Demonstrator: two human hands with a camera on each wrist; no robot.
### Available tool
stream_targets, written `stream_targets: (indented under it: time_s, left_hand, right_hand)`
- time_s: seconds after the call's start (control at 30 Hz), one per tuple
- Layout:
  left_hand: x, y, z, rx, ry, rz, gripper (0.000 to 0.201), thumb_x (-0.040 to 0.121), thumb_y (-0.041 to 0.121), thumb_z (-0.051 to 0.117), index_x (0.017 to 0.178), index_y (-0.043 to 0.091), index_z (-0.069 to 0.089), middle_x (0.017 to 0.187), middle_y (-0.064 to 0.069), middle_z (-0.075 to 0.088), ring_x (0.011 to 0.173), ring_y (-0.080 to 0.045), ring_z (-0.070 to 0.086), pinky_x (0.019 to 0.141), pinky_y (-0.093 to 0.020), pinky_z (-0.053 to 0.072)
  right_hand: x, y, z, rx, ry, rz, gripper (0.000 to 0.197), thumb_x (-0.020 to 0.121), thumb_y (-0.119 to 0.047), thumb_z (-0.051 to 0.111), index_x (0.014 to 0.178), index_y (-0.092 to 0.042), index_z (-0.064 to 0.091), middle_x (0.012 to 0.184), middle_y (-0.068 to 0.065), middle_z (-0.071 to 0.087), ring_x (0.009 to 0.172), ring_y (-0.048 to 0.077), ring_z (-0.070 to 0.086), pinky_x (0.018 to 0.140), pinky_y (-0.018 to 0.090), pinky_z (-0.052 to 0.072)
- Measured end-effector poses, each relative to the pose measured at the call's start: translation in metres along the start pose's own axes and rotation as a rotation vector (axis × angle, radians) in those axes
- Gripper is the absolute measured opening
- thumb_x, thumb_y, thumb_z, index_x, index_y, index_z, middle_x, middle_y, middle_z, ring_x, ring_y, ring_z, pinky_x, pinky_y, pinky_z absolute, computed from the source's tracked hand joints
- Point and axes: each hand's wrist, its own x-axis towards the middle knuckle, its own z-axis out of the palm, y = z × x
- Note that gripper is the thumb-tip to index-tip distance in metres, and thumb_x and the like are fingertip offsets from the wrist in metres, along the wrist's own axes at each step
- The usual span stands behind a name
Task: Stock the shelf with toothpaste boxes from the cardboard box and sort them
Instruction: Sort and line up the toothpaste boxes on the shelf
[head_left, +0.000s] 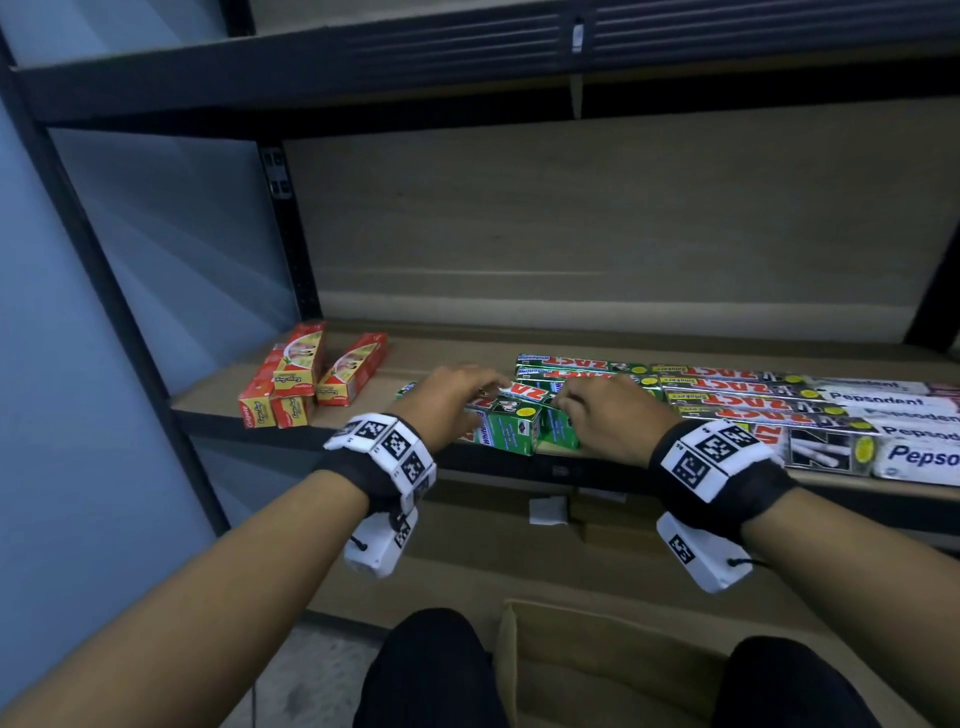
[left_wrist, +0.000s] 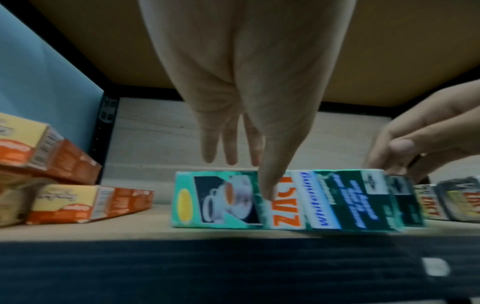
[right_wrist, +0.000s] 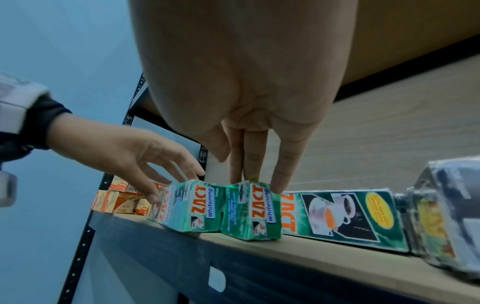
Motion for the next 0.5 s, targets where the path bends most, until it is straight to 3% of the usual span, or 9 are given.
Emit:
stream_targets:
  time_s: [0.13,0.2,0.3,0.4,0.5]
  left_hand:
    - [0.0,-0.035,-0.015,0.142,-0.082,-0.197,0.07,0.079,0.011,0.078,0.141,0.024,0.049,0.135,-0.002,0.055,0.122,-0.02,0.053,0.099,-0.034,0.045]
    - [-0.002,-0.05,-0.017,0.159,-0.122,-0.25,0.072,0.078,0.014,0.079,0.142,0.025,0.049,0.131,-0.003,0.059,0.119,-0.021,0.055,0.095,-0.028,0.043]
    - [-0.002,-0.065,-0.016,0.112,-0.129,-0.255,0.064,0.079,0.014,0.079,0.137,0.025,0.055,0.127,-0.001,0.063,0.111,-0.018,0.06,0.092,-0.028,0.046]
    - [-0.001,-0.07,-0.013,0.106,-0.104,-0.24,0.06,0.081,0.017,0.078,0.136,0.025,0.057,0.127,-0.001,0.064,0.111,-0.017,0.06,0.094,-0.028,0.046]
    - [0.001,-0.067,-0.006,0.102,-0.08,-0.197,0.063,0.081,0.021,0.079,0.139,0.028,0.054,0.132,0.0,0.062,0.114,-0.017,0.059,0.098,-0.036,0.049]
  right_hand:
    - [0.003,-0.003,0.002,0.005,0.004,0.01,0.029,0.101,-0.026,0.041,0.113,-0.02,0.066,0.109,0.006,0.069,0.094,0.022,0.064,0.085,0.038,0.055]
    - [0.004,-0.003,0.003,-0.013,0.007,0.01,0.031,0.099,-0.021,0.043,0.118,-0.023,0.067,0.115,0.005,0.069,0.099,0.023,0.064,0.088,0.038,0.055]
    - [0.006,0.0,0.001,-0.048,-0.007,0.017,0.037,0.096,-0.013,0.044,0.12,-0.027,0.068,0.12,0.001,0.069,0.103,0.021,0.064,0.089,0.037,0.055]
    - [0.006,-0.001,-0.004,-0.051,-0.019,-0.009,0.037,0.102,-0.018,0.039,0.12,-0.023,0.07,0.12,-0.002,0.07,0.103,0.017,0.064,0.091,0.035,0.053]
    - [0.005,-0.003,-0.008,-0.051,-0.02,-0.022,0.039,0.105,-0.024,0.035,0.117,-0.016,0.071,0.116,-0.001,0.071,0.103,0.019,0.063,0.092,0.035,0.051]
